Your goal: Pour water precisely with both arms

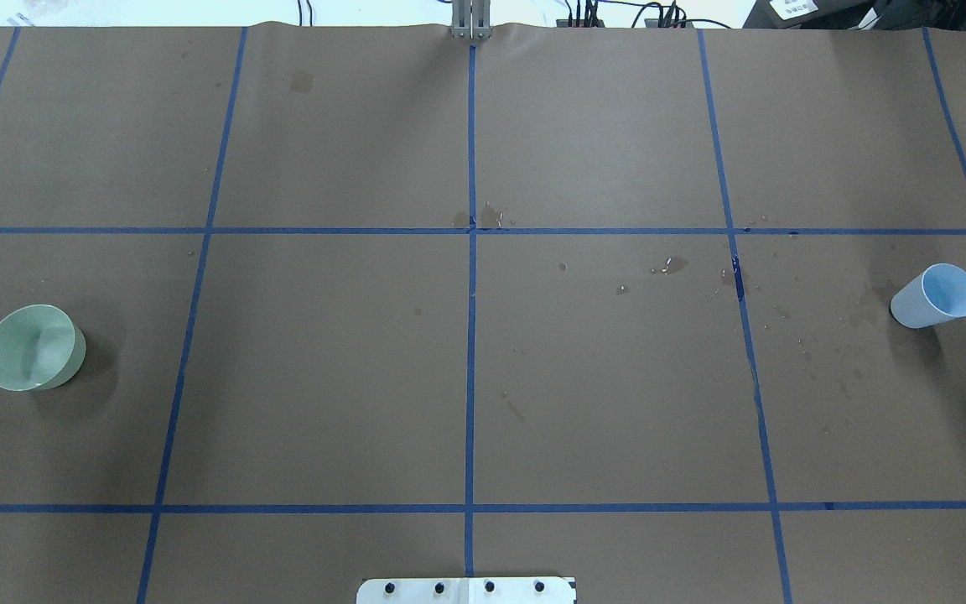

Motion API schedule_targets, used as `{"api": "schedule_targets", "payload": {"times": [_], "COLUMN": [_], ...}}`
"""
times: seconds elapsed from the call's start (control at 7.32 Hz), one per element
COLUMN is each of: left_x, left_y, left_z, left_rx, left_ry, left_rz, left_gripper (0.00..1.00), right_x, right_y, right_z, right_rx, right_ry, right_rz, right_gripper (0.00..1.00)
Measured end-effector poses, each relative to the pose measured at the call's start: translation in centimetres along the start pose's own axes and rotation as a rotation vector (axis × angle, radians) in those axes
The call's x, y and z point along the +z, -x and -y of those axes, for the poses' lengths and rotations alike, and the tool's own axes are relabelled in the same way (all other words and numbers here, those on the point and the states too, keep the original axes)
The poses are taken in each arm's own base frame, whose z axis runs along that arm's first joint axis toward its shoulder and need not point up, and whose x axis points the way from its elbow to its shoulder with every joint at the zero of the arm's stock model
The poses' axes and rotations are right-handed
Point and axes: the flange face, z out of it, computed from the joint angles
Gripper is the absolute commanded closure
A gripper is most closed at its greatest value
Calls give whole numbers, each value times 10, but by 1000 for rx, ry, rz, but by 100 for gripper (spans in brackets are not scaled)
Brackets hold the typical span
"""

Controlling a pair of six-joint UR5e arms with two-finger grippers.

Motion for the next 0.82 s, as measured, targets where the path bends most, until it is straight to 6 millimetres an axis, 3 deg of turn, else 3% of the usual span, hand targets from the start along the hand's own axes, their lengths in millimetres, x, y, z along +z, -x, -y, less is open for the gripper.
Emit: {"api": "schedule_targets", "payload": {"times": [0.55,0.82], "left_x": [-1,9], "left_y": [-2,-25], "left_z": [2,11], "left_rx": [14,58], "left_ry": [-6,13], "left_rz": [-1,-10], "left_gripper": [0,0], "right_x": [0,-3], "right_y": [-1,-2], "right_z": [0,0], "right_rx": [2,-4], "right_ry": [-1,-6], "right_rz": [0,1], "right_gripper": [1,1]}}
